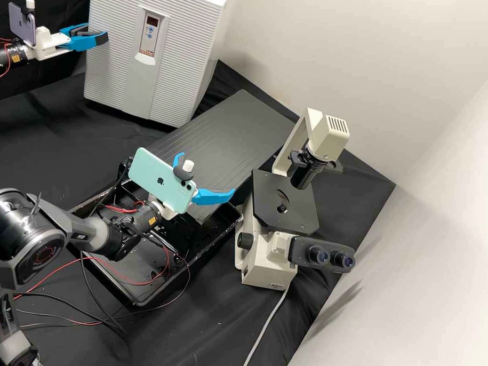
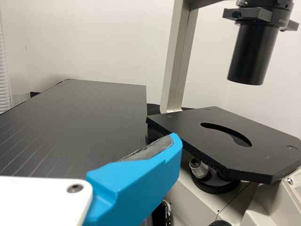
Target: Open the incubator door
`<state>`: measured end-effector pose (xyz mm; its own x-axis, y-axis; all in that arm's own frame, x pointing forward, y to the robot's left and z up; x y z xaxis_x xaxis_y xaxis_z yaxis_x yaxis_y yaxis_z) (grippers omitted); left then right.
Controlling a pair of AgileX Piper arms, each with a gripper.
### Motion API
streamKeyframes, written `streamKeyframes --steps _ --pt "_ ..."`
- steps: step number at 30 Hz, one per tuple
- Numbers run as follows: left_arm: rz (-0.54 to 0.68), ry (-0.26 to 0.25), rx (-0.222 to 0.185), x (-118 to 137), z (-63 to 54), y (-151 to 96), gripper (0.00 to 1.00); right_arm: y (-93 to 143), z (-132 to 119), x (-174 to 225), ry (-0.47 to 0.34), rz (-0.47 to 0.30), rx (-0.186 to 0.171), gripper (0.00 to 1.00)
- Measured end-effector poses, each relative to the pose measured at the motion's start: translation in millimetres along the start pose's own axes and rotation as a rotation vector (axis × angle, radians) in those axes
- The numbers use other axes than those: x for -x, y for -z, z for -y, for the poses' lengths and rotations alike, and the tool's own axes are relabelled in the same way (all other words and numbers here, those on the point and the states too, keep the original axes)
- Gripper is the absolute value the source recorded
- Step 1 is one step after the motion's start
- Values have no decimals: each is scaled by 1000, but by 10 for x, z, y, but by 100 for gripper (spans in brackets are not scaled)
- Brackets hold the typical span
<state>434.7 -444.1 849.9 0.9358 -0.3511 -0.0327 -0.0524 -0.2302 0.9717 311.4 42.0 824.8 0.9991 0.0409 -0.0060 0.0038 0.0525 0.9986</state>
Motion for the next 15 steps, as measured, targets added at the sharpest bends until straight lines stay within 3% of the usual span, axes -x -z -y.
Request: streamKeyframes --steps 15 --pt "-3 4 -6 49 -19 -40 0 0 0 0 0 0 0 100"
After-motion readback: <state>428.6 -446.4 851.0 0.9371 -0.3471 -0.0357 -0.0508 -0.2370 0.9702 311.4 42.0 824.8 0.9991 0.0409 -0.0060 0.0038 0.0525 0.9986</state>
